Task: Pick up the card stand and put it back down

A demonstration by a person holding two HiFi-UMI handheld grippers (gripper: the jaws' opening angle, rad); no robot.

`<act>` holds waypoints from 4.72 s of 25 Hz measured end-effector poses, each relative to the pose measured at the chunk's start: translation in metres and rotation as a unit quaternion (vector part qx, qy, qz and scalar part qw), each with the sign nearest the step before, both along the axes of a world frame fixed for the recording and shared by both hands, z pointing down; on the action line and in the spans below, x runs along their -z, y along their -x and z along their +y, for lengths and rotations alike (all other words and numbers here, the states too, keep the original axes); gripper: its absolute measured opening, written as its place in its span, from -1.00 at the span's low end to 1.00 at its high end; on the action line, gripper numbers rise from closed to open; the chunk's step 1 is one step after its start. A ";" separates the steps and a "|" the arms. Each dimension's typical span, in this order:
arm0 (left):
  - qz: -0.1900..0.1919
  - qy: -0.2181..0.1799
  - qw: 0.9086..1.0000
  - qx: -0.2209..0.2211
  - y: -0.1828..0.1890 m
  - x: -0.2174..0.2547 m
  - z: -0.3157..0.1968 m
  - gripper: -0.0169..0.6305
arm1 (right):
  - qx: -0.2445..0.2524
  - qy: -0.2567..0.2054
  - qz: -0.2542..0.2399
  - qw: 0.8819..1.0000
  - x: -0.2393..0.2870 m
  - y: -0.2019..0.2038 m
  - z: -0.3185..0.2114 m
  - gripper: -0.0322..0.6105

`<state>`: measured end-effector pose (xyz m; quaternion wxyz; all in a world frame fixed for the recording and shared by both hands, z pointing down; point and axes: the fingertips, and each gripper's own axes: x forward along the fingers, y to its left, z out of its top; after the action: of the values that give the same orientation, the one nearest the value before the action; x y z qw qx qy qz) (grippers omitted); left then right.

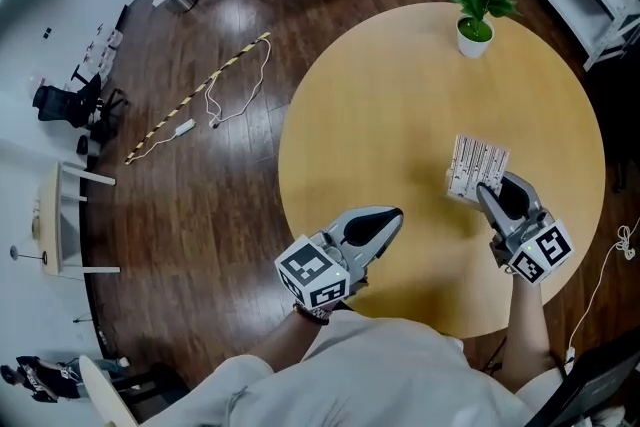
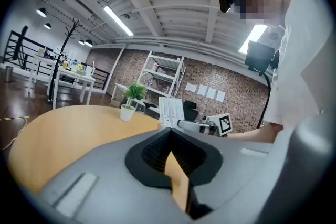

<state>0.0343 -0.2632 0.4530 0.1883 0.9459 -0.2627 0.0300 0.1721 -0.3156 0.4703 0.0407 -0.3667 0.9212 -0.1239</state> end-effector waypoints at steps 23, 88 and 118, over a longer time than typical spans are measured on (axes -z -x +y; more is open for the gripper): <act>0.057 -0.132 0.988 -0.047 0.020 0.119 0.235 -0.98 | -0.117 -0.154 -0.061 0.979 0.203 0.031 0.323 -0.47; -0.001 -0.087 0.996 -0.026 0.079 0.088 0.062 -0.97 | -0.159 -0.063 -0.116 0.979 0.089 0.019 0.060 -0.47; -0.006 0.007 1.000 0.006 0.074 0.011 -0.020 -0.97 | 0.048 0.031 0.217 0.974 -0.170 0.064 -0.092 -0.51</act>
<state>-0.0398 -0.2832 0.4423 0.1938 0.9428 -0.2688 0.0365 0.1085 -0.4080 0.6407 -0.1779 -0.3413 0.9202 -0.0713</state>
